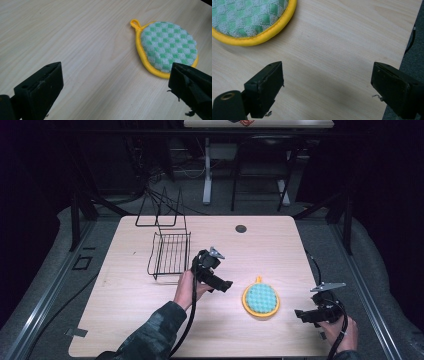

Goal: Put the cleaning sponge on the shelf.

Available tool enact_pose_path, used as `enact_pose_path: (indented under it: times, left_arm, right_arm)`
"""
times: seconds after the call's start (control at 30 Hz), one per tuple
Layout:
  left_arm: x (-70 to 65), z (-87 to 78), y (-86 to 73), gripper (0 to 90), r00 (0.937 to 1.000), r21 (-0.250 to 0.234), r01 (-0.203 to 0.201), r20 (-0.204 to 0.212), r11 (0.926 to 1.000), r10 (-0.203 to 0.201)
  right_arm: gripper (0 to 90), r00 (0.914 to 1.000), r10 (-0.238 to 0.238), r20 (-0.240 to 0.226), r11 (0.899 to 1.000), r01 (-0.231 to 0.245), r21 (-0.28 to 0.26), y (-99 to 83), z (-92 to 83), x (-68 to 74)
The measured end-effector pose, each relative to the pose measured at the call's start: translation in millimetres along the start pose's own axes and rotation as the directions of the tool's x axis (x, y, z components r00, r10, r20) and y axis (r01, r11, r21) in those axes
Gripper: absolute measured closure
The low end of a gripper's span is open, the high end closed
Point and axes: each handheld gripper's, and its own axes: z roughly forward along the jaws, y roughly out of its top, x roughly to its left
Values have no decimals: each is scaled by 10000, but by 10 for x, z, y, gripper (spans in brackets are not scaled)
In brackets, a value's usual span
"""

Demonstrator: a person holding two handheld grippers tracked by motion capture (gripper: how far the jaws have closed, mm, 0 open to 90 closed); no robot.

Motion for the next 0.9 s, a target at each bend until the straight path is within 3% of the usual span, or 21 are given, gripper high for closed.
enact_pose_path:
  times: [0.53,0.9]
  left_arm:
    - [-247,439,210,0,9978,522,-232,631,9984,199]
    - [-416,777,247,4,9957,1018,-96,926,9948,2]
  right_arm:
    - [108,10000,-5,-57,10000,6,19,-7,13,-8]
    - [114,10000,-25,-80,10000,26,56,-10,21,-9]
